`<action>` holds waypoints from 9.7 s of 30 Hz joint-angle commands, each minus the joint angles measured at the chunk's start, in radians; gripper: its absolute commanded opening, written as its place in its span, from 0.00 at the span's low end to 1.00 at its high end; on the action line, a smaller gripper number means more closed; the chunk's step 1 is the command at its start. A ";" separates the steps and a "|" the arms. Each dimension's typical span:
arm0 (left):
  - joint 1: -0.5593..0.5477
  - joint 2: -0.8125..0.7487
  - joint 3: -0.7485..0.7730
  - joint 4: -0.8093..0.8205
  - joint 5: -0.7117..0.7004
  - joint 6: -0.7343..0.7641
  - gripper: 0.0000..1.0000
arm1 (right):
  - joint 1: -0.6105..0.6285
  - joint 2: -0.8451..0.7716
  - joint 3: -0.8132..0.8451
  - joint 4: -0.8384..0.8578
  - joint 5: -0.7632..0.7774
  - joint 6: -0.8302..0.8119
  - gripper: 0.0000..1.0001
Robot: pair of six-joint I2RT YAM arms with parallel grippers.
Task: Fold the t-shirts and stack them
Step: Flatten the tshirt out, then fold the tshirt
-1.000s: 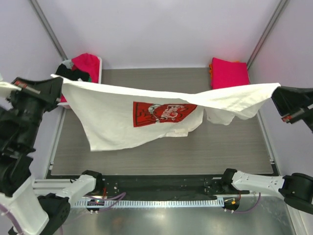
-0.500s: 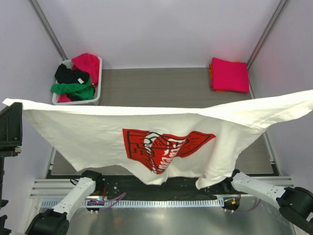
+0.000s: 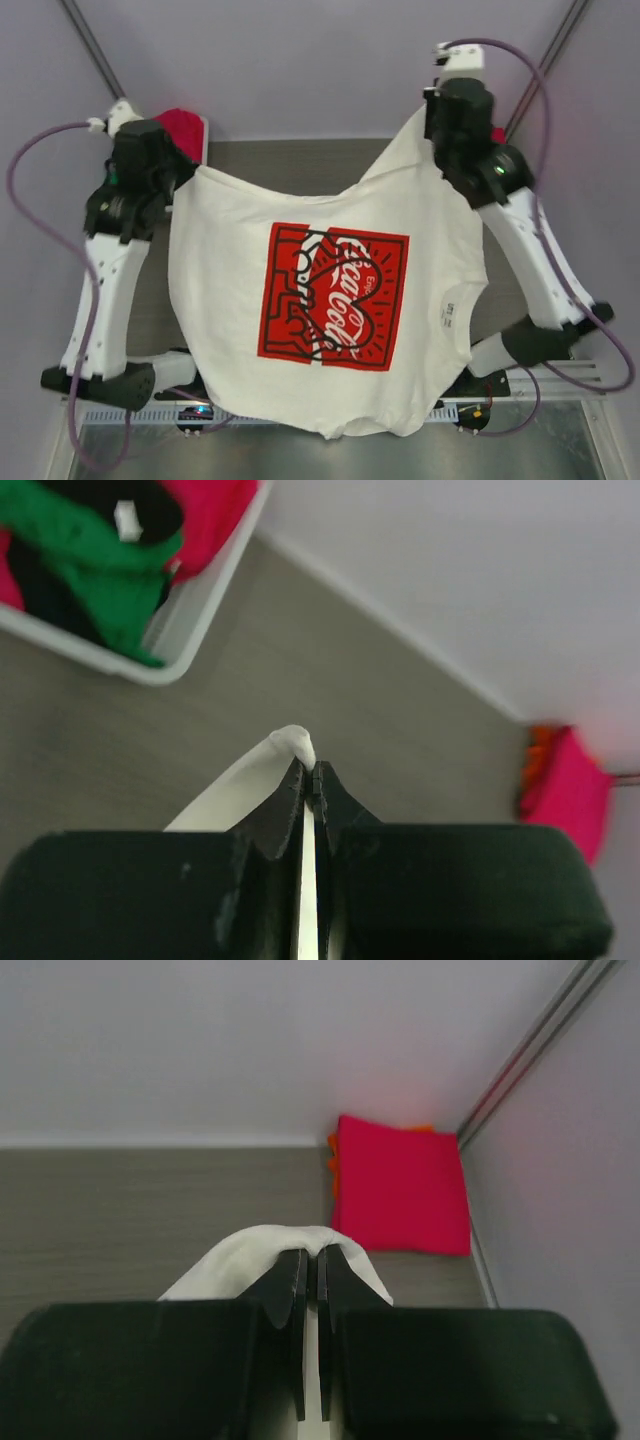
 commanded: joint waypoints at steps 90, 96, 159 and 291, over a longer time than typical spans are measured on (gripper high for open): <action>0.116 -0.272 -1.117 0.048 0.207 -0.249 0.68 | -0.337 -0.247 -1.114 -0.087 -0.604 0.785 0.96; 0.058 -0.381 -1.169 -0.015 0.099 -0.410 0.63 | -0.279 -0.361 -1.262 -0.164 -0.589 0.857 0.97; -0.025 -0.392 -1.289 0.076 0.006 -0.508 0.00 | 0.893 -0.185 -1.356 -0.307 -0.356 1.675 0.01; 0.199 -0.141 -0.876 0.057 0.221 0.190 0.72 | -0.297 0.496 -0.748 0.189 -0.705 0.621 0.48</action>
